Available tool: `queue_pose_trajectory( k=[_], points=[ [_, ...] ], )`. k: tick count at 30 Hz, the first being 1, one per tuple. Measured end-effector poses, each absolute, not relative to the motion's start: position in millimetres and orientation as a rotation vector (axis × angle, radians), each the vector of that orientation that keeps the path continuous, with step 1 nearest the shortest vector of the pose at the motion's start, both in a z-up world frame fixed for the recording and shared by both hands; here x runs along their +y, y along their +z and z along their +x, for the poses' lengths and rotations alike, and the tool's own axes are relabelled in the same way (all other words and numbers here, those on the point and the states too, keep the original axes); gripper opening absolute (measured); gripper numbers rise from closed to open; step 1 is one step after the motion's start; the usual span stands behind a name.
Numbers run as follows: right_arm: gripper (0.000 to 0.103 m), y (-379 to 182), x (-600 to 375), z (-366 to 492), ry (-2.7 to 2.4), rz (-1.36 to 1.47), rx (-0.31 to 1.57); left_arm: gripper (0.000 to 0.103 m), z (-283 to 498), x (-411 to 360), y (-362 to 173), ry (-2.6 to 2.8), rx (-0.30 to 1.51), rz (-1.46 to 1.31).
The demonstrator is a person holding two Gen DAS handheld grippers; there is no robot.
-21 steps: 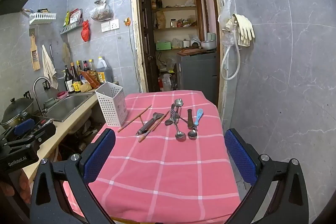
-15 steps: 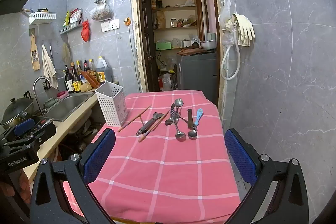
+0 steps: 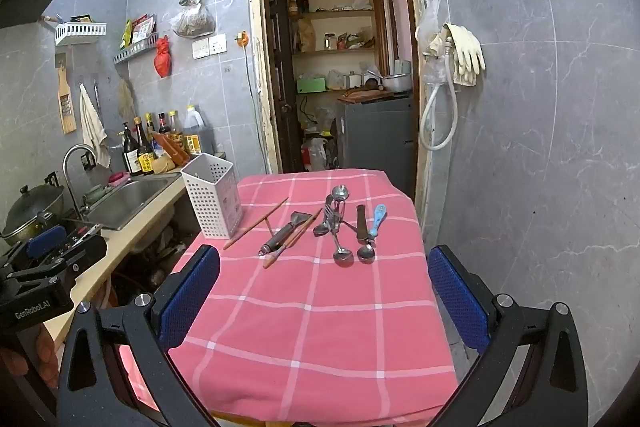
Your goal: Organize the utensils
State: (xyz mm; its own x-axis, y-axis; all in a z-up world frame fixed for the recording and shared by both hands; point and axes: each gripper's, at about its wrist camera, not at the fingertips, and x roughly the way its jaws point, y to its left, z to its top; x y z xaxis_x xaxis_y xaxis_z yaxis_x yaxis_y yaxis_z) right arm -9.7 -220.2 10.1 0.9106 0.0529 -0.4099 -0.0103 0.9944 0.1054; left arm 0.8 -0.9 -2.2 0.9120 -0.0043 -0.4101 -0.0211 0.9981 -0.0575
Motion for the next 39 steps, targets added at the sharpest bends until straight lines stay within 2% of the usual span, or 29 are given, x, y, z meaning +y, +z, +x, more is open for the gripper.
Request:
queue_pose_trajectory(
  k=[39],
  points=[
    [0.102, 4.4, -221.6, -5.0, 0.034, 0.104, 0.431, 0.102, 0.5, -4.1, -2.8, 0.006, 0.428, -0.060]
  ],
)
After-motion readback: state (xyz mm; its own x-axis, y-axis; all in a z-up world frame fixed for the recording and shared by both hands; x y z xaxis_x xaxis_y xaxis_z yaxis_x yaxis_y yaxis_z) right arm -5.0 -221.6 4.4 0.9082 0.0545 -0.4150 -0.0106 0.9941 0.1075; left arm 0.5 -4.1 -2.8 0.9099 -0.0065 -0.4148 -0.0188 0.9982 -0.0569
